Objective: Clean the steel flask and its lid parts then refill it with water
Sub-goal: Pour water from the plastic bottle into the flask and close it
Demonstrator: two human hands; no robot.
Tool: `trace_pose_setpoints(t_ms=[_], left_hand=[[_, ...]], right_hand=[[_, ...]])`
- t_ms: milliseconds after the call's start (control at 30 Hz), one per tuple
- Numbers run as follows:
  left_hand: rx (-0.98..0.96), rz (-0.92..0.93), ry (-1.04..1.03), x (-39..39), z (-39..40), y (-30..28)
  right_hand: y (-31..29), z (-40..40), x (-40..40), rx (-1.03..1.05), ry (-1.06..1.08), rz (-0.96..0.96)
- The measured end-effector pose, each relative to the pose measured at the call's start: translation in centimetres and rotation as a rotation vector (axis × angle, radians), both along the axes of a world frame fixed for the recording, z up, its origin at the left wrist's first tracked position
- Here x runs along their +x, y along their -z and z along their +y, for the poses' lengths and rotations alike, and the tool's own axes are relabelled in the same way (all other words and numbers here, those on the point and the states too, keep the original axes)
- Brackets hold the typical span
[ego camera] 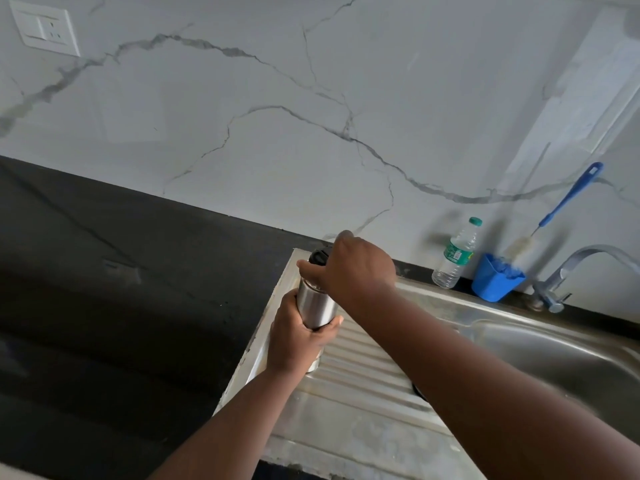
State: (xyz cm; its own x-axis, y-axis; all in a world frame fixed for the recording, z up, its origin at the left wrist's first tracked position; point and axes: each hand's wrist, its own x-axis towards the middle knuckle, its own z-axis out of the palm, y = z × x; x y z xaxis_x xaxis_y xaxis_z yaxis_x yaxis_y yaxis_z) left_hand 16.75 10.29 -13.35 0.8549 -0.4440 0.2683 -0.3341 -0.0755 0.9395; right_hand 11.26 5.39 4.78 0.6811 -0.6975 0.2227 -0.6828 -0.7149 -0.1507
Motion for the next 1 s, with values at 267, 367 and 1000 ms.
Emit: trace_pose_setpoints(t_ms=[267, 367, 1000], left_hand=[[-0.002, 0.020, 0.038, 0.2, 0.2, 0.0], [-0.010, 0.023, 0.041, 0.2, 0.2, 0.1], [-0.031, 0.044, 0.062, 0.0, 0.3, -0.3]], right_hand=[[-0.2, -3.1, -1.8, 0.244, -0.422, -0.020], [0.2, -3.1, -1.6, 0.173, -0.428, -0.055], [3.1, -10.1, -8.5, 0.557, -0.157, 0.077]])
